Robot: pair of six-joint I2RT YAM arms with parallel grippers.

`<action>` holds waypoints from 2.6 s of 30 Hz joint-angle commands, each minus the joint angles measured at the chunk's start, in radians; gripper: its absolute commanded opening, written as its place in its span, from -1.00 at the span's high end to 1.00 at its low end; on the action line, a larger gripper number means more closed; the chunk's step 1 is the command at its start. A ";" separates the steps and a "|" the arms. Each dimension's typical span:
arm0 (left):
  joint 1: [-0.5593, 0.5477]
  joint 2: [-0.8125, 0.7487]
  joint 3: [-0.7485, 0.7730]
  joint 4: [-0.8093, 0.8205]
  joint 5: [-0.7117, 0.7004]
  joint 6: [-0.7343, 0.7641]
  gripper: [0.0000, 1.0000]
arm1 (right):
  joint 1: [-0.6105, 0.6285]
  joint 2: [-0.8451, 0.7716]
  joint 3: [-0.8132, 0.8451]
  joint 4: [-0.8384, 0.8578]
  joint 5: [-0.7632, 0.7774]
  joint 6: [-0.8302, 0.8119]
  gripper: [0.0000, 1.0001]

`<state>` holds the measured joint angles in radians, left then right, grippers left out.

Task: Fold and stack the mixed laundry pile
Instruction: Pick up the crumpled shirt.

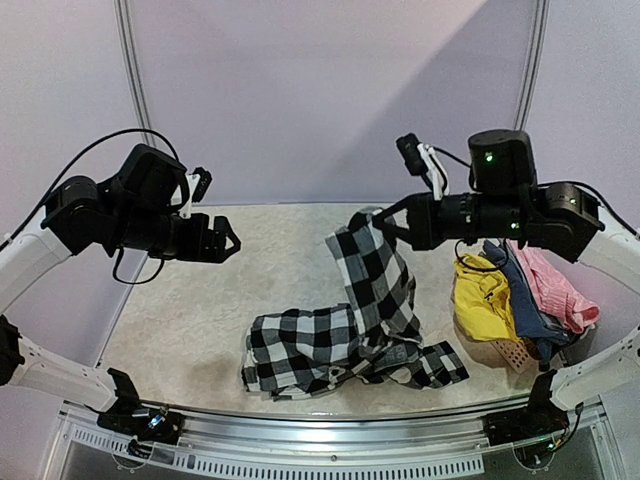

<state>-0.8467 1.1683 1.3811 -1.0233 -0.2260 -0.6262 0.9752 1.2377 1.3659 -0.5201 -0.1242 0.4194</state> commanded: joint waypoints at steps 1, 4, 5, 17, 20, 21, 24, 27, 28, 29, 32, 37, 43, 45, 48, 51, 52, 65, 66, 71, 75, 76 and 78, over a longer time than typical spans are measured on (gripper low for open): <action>0.009 0.044 -0.004 0.071 0.084 0.009 -0.79 | 0.004 -0.031 0.107 0.092 0.014 -0.093 1.00; 0.008 0.074 0.000 0.103 0.142 0.038 -0.79 | 0.004 -0.071 0.133 0.147 0.045 -0.125 1.00; 0.006 0.078 0.004 0.115 0.152 0.049 -0.79 | 0.004 -0.086 0.142 0.169 0.046 -0.129 1.00; -0.039 0.082 0.027 0.307 0.376 0.127 -0.78 | 0.004 -0.056 0.281 0.106 0.137 -0.044 1.00; -0.080 0.074 0.026 0.321 0.352 0.131 -0.76 | 0.004 -0.043 0.330 0.059 0.343 0.017 1.00; -0.096 0.067 0.020 0.329 0.338 0.130 -0.76 | 0.005 -0.031 0.360 0.039 0.394 0.052 1.00; -0.142 0.039 -0.006 0.372 0.288 0.123 -0.74 | 0.006 0.030 0.468 -0.026 0.522 0.112 1.00; -0.205 0.030 -0.022 0.425 0.238 0.128 -0.72 | 0.007 0.106 0.582 -0.093 0.610 0.129 1.00; -0.243 0.033 -0.023 0.447 0.230 0.139 -0.72 | 0.006 0.134 0.623 -0.120 0.643 0.141 1.00; -0.271 0.037 -0.023 0.464 0.192 0.152 -0.72 | 0.006 0.168 0.657 -0.144 0.675 0.153 1.00; -0.330 0.061 -0.015 0.510 0.125 0.188 -0.71 | 0.006 0.234 0.736 -0.179 0.738 0.171 1.00; -0.383 0.118 -0.012 0.615 0.063 0.239 -0.67 | 0.006 0.316 0.842 -0.252 0.815 0.216 1.00; -0.426 0.255 0.003 0.787 0.008 0.361 -0.63 | 0.006 0.345 0.852 -0.190 0.769 0.244 1.00; -0.427 0.305 0.022 0.810 -0.019 0.392 -0.63 | 0.006 0.348 0.851 -0.182 0.765 0.253 1.00; -0.425 0.363 0.046 0.854 -0.034 0.432 -0.63 | 0.005 0.347 0.853 -0.183 0.770 0.275 1.00; -0.418 0.402 0.042 0.926 -0.047 0.431 -0.63 | 0.006 0.339 0.854 -0.184 0.780 0.295 1.00; -0.416 0.416 0.041 0.949 -0.035 0.426 -0.63 | 0.006 0.336 0.854 -0.183 0.786 0.296 1.00; -0.391 0.669 0.178 1.088 0.052 0.387 -0.28 | 0.007 0.307 0.850 -0.194 0.841 0.324 1.00; -0.389 0.687 0.195 1.089 0.064 0.382 -0.15 | 0.006 0.307 0.850 -0.194 0.844 0.326 1.00; -0.378 0.705 0.235 1.054 0.088 0.375 1.00 | 0.006 0.304 0.846 -0.202 0.850 0.329 1.00; -0.373 0.586 0.123 1.051 0.014 0.378 1.00 | 0.006 0.272 0.792 -0.207 0.872 0.337 1.00; -0.372 0.544 0.090 1.038 -0.005 0.379 1.00 | 0.006 0.261 0.768 -0.205 0.875 0.340 1.00; -0.367 0.458 0.025 0.991 -0.047 0.379 1.00 | 0.006 0.228 0.714 -0.198 0.879 0.353 1.00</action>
<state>-1.2343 1.7962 1.5005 0.0231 -0.1905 -0.2436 0.9752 1.5414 2.1452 -0.7391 0.7124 0.7464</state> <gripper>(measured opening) 0.009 0.006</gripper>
